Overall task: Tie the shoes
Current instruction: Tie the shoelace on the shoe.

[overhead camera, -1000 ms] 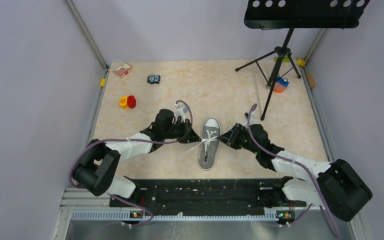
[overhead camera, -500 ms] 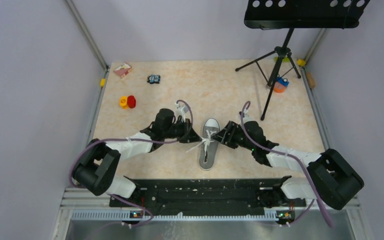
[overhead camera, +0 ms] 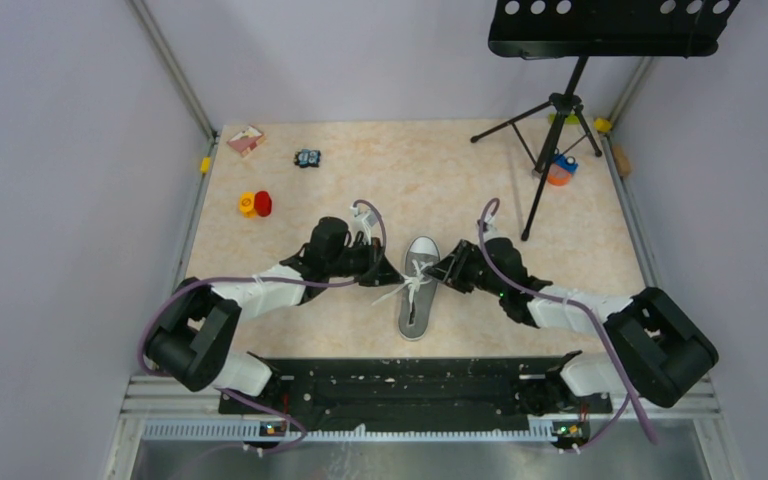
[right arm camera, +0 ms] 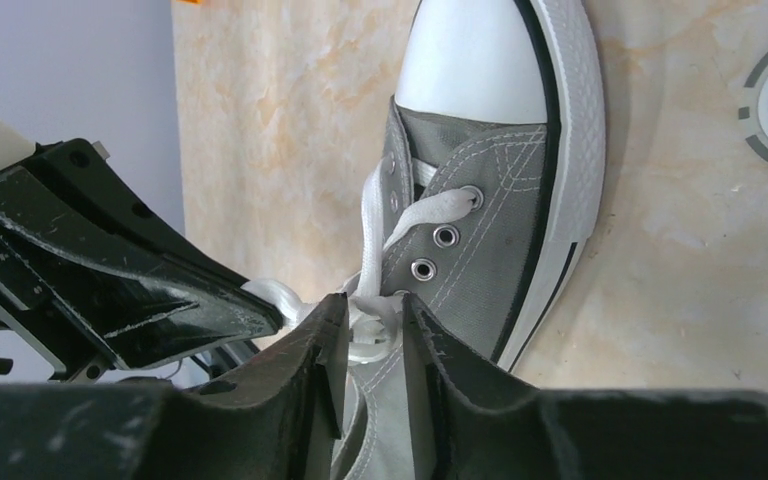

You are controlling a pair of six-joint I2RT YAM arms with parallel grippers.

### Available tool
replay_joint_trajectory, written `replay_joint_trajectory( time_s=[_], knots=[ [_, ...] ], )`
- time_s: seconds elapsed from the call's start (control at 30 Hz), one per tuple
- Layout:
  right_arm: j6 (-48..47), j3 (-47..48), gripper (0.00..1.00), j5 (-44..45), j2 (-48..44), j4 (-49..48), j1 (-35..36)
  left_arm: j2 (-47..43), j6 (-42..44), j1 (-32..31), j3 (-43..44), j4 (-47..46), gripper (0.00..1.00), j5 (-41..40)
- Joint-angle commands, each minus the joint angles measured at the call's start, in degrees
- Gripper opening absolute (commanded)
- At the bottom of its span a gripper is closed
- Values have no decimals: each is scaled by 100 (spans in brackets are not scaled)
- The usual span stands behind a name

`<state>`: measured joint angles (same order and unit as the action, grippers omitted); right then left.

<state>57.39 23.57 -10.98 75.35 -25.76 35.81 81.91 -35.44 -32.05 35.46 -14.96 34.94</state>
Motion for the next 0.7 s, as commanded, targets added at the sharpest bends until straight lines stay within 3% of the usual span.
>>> replay_joint_trajectory(
  time_s=[0.0, 0.07, 0.1, 0.67],
  knots=[
    [103, 110, 21, 150, 63, -230, -100, -16, 81, 11, 167, -97, 0, 76],
    [133, 89, 2, 192, 43, -184, -105, -24, 81, 10, 160, -96, 0, 67],
    [147, 90, 0, 212, 29, -142, -109, -32, 81, 8, 148, -105, 0, 67],
    [111, -259, 0, 408, -493, 44, -118, -398, 213, 26, -134, 195, 0, -90]
  ],
)
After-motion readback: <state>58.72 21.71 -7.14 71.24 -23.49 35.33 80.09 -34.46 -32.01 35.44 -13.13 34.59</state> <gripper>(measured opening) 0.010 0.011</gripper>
